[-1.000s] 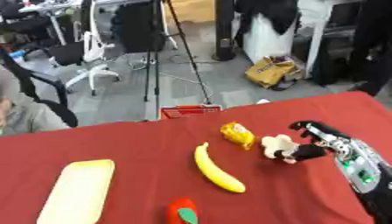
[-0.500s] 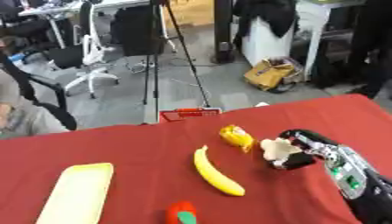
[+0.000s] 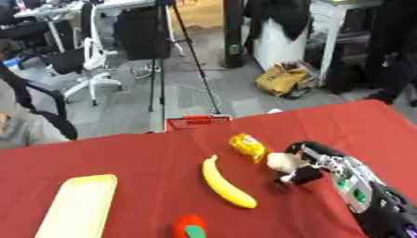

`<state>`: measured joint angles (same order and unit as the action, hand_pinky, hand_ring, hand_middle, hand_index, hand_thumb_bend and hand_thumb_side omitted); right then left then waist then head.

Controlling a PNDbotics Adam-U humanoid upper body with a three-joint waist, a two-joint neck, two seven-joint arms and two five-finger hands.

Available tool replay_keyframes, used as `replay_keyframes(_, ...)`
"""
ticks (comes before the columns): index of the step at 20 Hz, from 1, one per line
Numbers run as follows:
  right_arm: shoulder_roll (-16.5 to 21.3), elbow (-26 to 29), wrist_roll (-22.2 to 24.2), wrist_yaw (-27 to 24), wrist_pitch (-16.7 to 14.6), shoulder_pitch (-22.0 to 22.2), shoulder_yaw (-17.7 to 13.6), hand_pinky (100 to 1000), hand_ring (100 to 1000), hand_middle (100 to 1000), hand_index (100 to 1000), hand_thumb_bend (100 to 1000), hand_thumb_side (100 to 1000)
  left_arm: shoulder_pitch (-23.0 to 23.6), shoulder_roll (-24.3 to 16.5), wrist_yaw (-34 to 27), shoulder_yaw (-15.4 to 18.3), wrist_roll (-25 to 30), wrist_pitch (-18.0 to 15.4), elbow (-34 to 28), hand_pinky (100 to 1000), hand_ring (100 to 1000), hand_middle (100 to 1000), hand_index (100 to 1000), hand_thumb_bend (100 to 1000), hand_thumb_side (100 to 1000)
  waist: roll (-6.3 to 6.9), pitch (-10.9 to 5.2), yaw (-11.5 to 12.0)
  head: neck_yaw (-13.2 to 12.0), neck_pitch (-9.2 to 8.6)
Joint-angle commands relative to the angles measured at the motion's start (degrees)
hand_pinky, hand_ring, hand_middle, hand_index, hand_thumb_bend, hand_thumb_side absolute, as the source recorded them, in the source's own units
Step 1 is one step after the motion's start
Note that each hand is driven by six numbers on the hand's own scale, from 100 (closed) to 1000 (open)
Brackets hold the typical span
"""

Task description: Pick up objects on the table and place them in the box.

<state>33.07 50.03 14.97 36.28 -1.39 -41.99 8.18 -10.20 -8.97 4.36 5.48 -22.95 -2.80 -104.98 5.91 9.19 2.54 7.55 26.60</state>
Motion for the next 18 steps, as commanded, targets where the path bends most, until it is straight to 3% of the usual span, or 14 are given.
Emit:
replay_keyframes(1, 0.8, 1.3, -2.5, -0.3, -0.3, -0.6, -0.1, 536, 569, 671, 754, 594, 385, -0.8, -0.8, -0.1, 0.2, 0.1, -0.2, -1.0, 549, 691, 651, 755, 615, 897, -0.54, 0.12, 0.1, 0.4, -0.79)
replay_keyframes(2, 1.0, 1.8, -3.6, -0.7, -0.4, -0.6, -0.2, 461, 514, 595, 686, 351, 339, -0.8, -0.8, -0.1, 0.2, 0.1, -0.2, -1.0, 549, 691, 652, 756, 615, 897, -0.59, 0.07, 0.1, 0.5, -0.81)
replay_keyframes(3, 1.2, 2.4, -4.9, -1.1, -0.5, -0.5, -0.3, 461, 514, 595, 686, 351, 339, -0.8, -0.8, 0.0, 0.2, 0.2, -0.2, -1.0, 549, 691, 652, 756, 615, 897, -0.63, 0.02, 0.0, 0.5, -0.85)
replay_keyframes(4, 1.4, 3.1, -5.9, -1.4, -0.4, -0.5, -0.2, 395, 469, 533, 619, 100, 198, -0.8, -0.8, 0.0, 0.2, 0.2, -0.2, -1.0, 549, 692, 652, 756, 613, 897, -0.69, -0.05, 0.0, 0.6, -0.86)
replay_keyframes(7, 2.0, 5.3, -8.1, -1.3, 0.0, -0.2, 0.3, 375, 457, 527, 610, 100, 159, -0.7, -0.8, 0.1, 0.2, 0.1, -0.2, -1.0, 549, 692, 652, 756, 614, 897, -0.88, -0.19, -0.1, 0.7, -0.94)
replay_keyframes(8, 2.1, 5.7, -8.3, -1.0, 0.1, -0.1, 0.4, 357, 446, 525, 604, 100, 100, -0.7, -0.8, 0.1, 0.2, 0.1, -0.2, -1.0, 549, 692, 652, 756, 613, 898, -0.91, -0.23, -0.2, 0.7, -0.94)
replay_keyframes(13, 2.3, 7.4, -9.4, 0.3, 0.7, 0.3, 0.5, 329, 428, 510, 583, 100, 100, -0.7, -0.9, 0.2, 0.3, 0.1, -0.2, -1.0, 549, 692, 653, 756, 613, 897, -0.95, -0.33, -0.2, 0.6, -0.77)
replay_keyframes(17, 2.5, 10.7, -12.7, -1.6, 1.0, 0.1, 0.3, 320, 420, 504, 575, 100, 100, -0.7, -1.0, 0.2, 0.3, 0.1, -0.2, -1.0, 549, 693, 653, 756, 612, 898, -1.08, -0.42, -0.2, 0.5, -0.54)
replay_keyframes(18, 2.6, 11.9, -13.5, -2.5, 1.3, 0.1, 0.5, 322, 421, 505, 574, 100, 291, -0.7, -1.0, 0.3, 0.3, 0.1, -0.2, -1.0, 549, 693, 653, 756, 612, 898, -1.14, -0.47, -0.2, 0.4, -0.43)
